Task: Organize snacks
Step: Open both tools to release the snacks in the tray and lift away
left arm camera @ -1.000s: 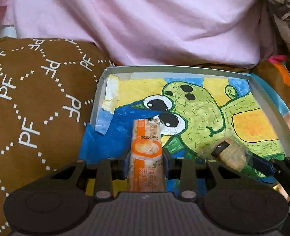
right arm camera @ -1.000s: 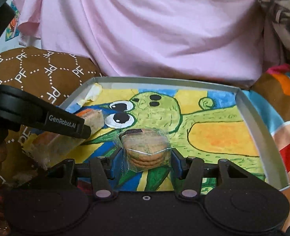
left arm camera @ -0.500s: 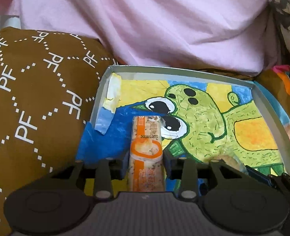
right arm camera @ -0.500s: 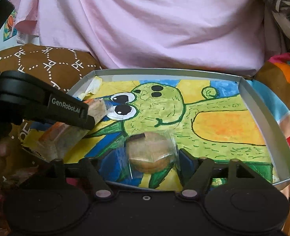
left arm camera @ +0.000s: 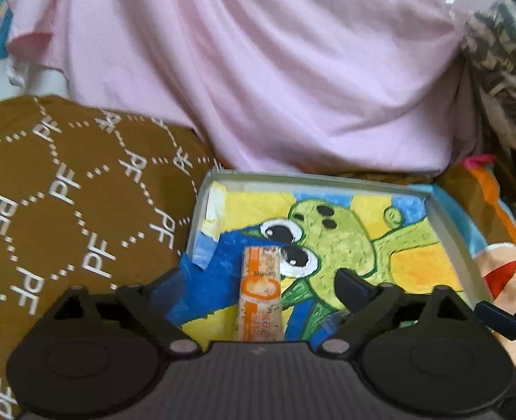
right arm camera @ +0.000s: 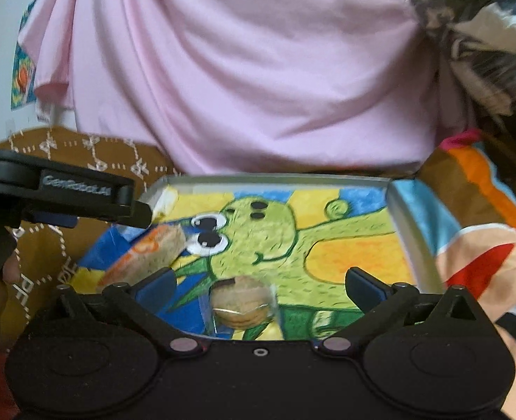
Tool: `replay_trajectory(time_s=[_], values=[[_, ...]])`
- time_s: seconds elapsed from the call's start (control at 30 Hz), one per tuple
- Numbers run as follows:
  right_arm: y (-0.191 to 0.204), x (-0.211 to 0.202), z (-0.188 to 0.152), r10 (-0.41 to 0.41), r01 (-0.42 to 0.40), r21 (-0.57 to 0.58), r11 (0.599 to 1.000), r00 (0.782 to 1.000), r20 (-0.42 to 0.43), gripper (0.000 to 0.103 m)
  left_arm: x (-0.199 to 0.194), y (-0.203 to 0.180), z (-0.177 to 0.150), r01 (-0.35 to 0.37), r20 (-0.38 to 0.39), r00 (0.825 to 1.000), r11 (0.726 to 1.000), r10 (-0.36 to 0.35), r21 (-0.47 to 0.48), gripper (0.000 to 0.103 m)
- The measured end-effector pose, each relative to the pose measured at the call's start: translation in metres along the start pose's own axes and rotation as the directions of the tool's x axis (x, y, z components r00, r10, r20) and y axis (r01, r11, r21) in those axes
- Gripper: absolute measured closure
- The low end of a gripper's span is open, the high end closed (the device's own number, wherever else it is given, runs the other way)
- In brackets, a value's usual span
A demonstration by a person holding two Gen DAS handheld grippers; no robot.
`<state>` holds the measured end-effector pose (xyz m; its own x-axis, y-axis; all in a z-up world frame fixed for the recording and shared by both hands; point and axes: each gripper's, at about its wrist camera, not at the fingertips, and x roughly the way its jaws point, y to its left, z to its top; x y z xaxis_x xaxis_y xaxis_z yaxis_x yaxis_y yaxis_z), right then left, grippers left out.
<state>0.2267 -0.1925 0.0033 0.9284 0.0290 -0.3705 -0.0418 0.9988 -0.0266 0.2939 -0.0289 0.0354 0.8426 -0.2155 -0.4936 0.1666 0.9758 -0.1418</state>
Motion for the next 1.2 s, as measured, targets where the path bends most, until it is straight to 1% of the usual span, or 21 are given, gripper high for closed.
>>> replay_trajectory(time_s=[0.07, 0.13, 0.23, 0.43, 0.57, 0.8, 0.93, 1.07, 1.2], values=[[-0.004, -0.013, 0.004, -0.001, 0.001, 0.007, 1.0, 1.0, 0.014, 0.001, -0.014, -0.001, 0.0, 0.002, 0.022, 1.0, 1.0, -0.002, -0.006, 0.0], [-0.007, -0.028, 0.008, 0.003, -0.003, 0.005, 1.0, 1.0, 0.027, 0.001, -0.031, -0.003, 0.0, 0.004, 0.042, 0.999, 1.0, -0.003, -0.009, 0.0], [-0.007, -0.054, 0.012, 0.005, -0.004, -0.022, 1.0, 0.999, 0.039, 0.001, -0.053, -0.004, -0.005, 0.007, 0.051, 0.999, 1.0, -0.006, -0.014, 0.0], [-0.003, -0.107, 0.013, 0.016, -0.013, -0.055, 0.998, 0.999, 0.045, 0.001, -0.098, -0.005, -0.027, -0.012, 0.074, 0.997, 0.999, 0.014, -0.031, 0.0], [0.0, -0.14, 0.008, 0.005, -0.003, -0.069, 0.998, 0.999, 0.036, 0.001, -0.126, -0.006, -0.042, -0.024, 0.076, 0.997, 0.999, 0.027, -0.029, 0.0], [0.001, -0.19, -0.01, -0.014, 0.015, -0.053, 0.998, 1.0, 0.009, 0.001, -0.162, -0.011, -0.07, -0.051, 0.051, 0.997, 0.999, 0.05, 0.02, 0.0], [0.002, -0.212, -0.023, -0.026, 0.026, -0.052, 0.998, 1.0, -0.007, 0.001, -0.18, -0.012, -0.087, -0.048, 0.023, 0.999, 0.998, 0.047, 0.036, 0.0], [0.003, -0.226, -0.037, -0.037, 0.035, -0.06, 0.998, 0.999, -0.036, 0.001, -0.192, -0.015, -0.104, -0.046, -0.005, 0.999, 0.997, 0.046, 0.069, 0.0], [0.005, -0.23, -0.052, -0.048, 0.042, -0.074, 0.996, 0.995, -0.083, 0.001, -0.197, -0.018, -0.122, -0.043, -0.043, 0.998, 0.996, 0.046, 0.084, 0.0]])
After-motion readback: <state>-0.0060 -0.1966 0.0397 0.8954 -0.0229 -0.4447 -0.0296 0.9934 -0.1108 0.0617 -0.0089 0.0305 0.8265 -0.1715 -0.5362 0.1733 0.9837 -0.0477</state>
